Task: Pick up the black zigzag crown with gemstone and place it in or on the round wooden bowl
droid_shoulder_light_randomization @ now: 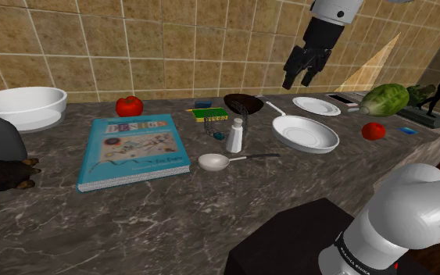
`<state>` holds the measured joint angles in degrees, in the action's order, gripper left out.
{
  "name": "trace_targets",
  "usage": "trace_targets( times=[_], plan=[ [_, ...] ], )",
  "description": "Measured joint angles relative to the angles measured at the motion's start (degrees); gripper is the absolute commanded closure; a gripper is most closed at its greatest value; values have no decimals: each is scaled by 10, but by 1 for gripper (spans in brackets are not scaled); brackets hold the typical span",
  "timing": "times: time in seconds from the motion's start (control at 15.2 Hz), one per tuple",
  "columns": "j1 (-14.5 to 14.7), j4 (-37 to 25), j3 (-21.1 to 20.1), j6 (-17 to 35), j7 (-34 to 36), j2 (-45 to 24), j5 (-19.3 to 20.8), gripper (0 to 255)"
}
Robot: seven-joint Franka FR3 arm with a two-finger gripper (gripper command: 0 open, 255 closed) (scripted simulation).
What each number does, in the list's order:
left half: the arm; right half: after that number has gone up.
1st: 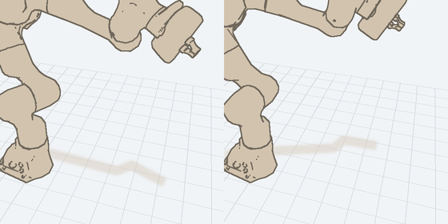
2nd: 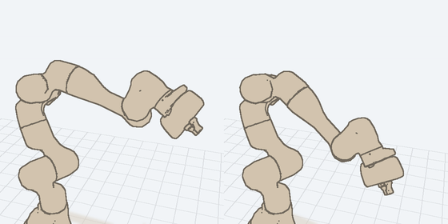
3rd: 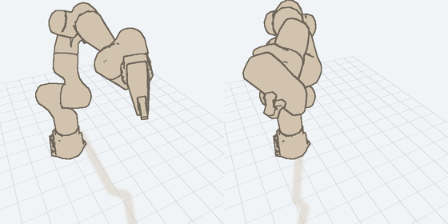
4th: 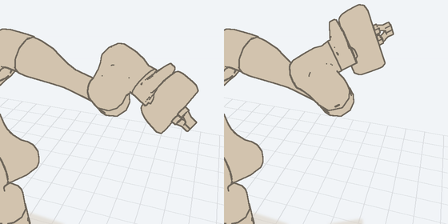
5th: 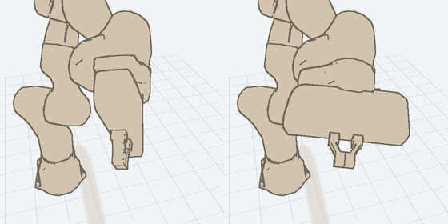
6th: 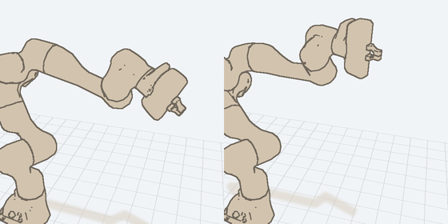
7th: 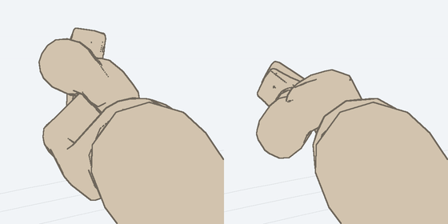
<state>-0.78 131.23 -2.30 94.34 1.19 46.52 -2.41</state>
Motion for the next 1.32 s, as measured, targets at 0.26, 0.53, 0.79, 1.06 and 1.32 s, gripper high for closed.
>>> trace_targets(
  times=[0.26, 0.53, 0.79, 1.06, 1.32],
  plan=[
    [6, -2, -11, 21, 7, -33, -9, 0],
    [15, -7, -28, 66, 15, -100, -21, 0],
    [25, -21, -50, 106, 28, -172, -33, 0],
    [34, -56, -72, 140, 43, -257, -40, 0],
    [43, -81, -90, 175, 54, -334, -42, 0]
  ],
)
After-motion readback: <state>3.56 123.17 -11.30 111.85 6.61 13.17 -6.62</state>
